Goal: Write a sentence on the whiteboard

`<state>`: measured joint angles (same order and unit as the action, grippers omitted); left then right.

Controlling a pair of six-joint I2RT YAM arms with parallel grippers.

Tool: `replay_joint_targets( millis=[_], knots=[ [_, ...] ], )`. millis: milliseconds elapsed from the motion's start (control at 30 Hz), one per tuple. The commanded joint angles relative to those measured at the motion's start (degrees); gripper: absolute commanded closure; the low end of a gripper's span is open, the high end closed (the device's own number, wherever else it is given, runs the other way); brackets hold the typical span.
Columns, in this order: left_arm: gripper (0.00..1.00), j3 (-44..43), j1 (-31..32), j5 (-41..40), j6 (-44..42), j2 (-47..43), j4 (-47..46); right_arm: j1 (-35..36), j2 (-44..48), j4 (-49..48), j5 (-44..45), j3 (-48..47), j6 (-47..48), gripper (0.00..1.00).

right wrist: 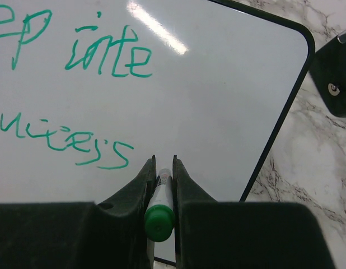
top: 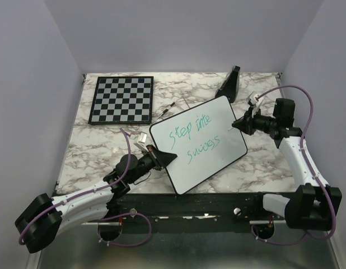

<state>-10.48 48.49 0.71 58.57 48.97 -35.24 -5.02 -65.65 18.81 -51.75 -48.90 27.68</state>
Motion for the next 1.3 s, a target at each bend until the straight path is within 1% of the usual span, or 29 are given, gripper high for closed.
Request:
replay_joint_targets(
  millis=[0,100,467,633,700,733,867,1100,1267],
  knots=[
    [1.0,-0.5,0.0,1.2,-0.4,-0.4,-4.3,-0.5,-5.4,4.7,0.3,-3.7,1.8,0.99],
    [1.0,-0.6,-0.1,1.3,-0.1,0.0,-4.3,-0.5,-6.3,4.3,-0.5,-2.4,3.5,0.99],
    [1.0,-0.9,0.0,1.4,2.5,3.4,-6.2,-0.5,-11.2,4.1,-3.7,-4.2,3.4,0.99],
    [1.0,0.1,0.0,-0.3,7.3,3.3,-5.4,-0.6,-9.6,3.0,-4.7,-3.7,2.8,0.99],
    [1.0,0.5,0.0,-0.3,7.9,3.1,-5.4,-0.8,-7.9,2.6,-5.6,-3.2,2.6,0.99],
    [1.0,0.5,-0.1,-1.8,8.2,3.1,-4.8,-0.7,-7.7,2.6,-5.7,-3.0,2.6,0.99],
    [1.0,0.5,-0.1,-2.3,8.7,2.8,-3.6,-0.8,-7.0,2.7,-6.0,-3.0,3.2,0.99],
    [1.0,0.5,0.0,-2.7,10.5,3.1,-3.4,-0.9,-10.6,2.6,-7.0,-3.4,5.5,0.99],
    [1.0,0.5,-0.1,-2.7,10.8,3.5,-3.9,-0.8,-12.0,1.6,-7.0,-3.4,5.3,0.99]
  ],
)
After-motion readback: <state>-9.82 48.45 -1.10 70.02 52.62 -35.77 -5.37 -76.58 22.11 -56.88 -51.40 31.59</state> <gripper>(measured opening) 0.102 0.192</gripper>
